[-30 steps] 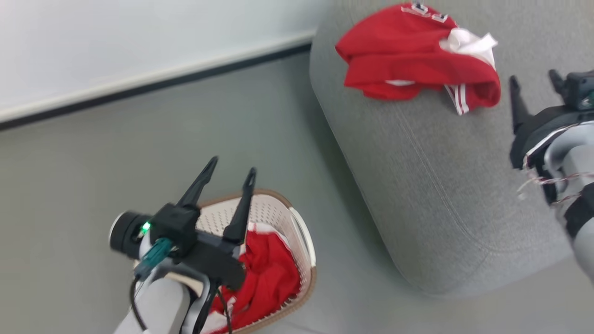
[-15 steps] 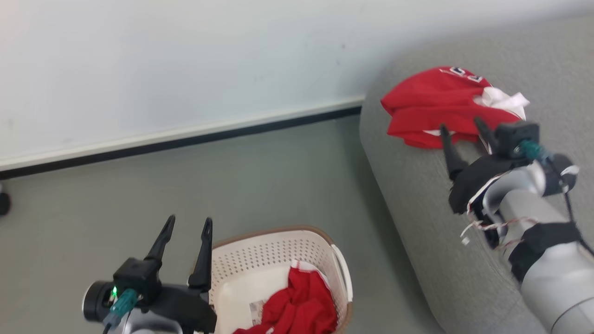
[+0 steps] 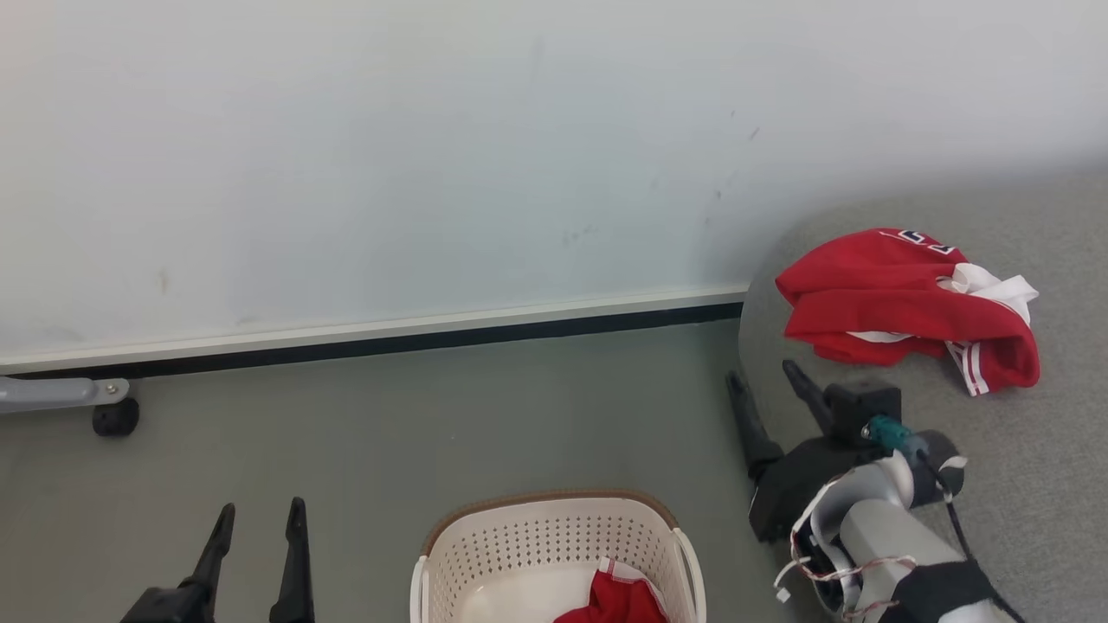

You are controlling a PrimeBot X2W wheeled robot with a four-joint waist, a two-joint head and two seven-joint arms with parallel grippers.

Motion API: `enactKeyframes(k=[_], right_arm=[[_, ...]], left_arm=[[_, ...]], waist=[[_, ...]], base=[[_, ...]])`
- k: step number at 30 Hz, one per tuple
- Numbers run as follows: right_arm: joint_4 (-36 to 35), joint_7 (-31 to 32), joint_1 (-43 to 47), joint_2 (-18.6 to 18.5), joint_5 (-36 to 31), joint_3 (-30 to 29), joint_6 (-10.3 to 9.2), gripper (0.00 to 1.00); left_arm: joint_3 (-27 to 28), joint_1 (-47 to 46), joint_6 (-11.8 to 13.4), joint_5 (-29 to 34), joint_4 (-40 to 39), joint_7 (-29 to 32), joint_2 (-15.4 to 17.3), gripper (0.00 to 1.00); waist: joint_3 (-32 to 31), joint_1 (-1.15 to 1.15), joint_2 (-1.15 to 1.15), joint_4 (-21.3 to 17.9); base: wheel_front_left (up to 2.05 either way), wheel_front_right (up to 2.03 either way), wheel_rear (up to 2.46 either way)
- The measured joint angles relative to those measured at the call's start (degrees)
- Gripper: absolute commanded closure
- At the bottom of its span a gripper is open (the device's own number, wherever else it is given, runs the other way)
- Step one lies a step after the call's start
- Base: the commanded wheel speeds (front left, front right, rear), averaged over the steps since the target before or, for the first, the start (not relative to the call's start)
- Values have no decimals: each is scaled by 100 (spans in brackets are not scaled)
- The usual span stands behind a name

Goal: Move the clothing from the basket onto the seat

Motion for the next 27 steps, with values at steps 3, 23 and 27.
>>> enactKeyframes(k=[3, 23, 27], right_arm=[[-261, 1, 332, 24, -80, 21, -90, 0], [-2267, 1, 2147, -264, -290, -352, -442, 0], [-2614, 0, 2362, -328, -408, -502, -463, 0]], left_arm=[[116, 152, 7, 0, -86, -5, 2, 0], [471, 826, 44, 100, -409, -31, -157, 0], [504, 838, 44, 148, -483, -31, -171, 0]], waist=[[-80, 0, 0, 39], [-136, 1, 1, -48], [-113, 1, 1, -59]], base=[[0, 0, 0], [0, 0, 0], [0, 0, 0]])
